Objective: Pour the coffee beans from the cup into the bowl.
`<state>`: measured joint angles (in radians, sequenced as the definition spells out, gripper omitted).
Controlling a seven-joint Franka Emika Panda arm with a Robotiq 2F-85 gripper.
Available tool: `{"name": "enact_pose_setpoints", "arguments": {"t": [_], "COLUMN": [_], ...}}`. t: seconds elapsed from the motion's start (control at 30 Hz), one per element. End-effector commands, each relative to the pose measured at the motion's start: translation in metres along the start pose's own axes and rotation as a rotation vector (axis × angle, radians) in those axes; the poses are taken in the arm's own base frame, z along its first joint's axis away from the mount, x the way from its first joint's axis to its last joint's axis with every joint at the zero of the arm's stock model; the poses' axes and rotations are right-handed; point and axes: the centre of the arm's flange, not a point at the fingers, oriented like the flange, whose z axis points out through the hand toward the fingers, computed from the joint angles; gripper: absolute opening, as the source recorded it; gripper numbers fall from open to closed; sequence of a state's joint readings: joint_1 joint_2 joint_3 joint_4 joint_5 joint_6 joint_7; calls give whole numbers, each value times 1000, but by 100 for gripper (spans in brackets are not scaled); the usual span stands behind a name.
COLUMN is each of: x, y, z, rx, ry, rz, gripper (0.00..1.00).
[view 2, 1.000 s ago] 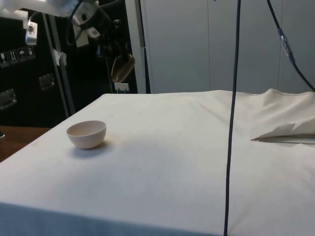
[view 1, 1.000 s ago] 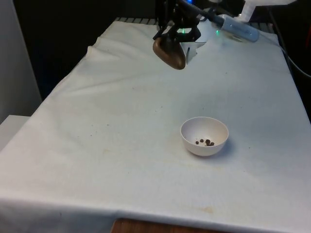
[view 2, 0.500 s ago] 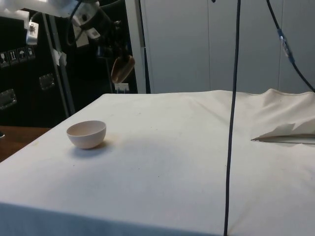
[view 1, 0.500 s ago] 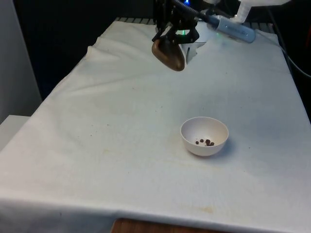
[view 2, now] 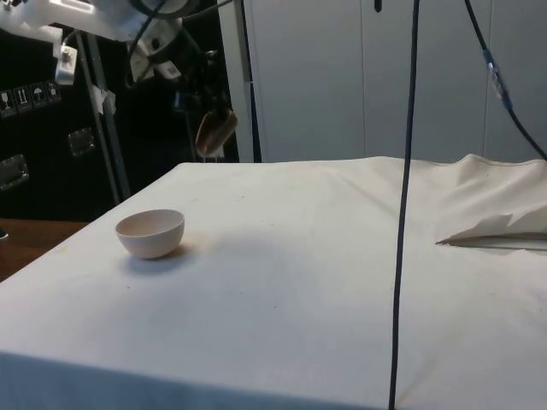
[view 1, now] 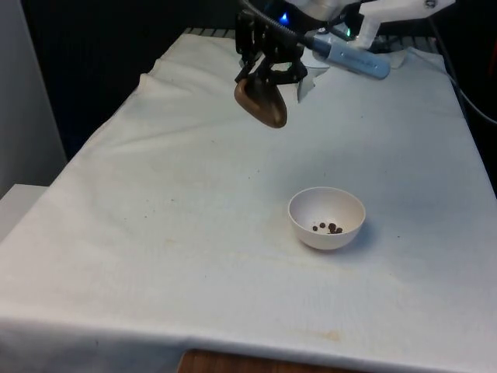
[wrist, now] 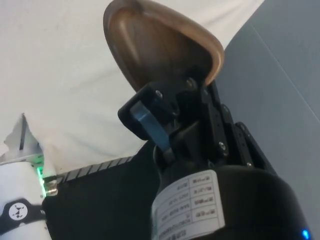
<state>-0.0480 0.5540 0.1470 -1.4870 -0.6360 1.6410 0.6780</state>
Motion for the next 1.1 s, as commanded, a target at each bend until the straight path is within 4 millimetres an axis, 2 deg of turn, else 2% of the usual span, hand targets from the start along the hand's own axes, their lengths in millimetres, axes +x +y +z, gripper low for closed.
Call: {"name": "enact_pose_setpoints", "arguments": {"t": [0.0,0.5,1.07], "x": [-1,-9,-8], "y": [2,4,-2], "z": [5,39,63], "rx": [27,83,123], "ry": [13,54,111], "rz": [6,23,-12], "gripper": [12,12,12]}}
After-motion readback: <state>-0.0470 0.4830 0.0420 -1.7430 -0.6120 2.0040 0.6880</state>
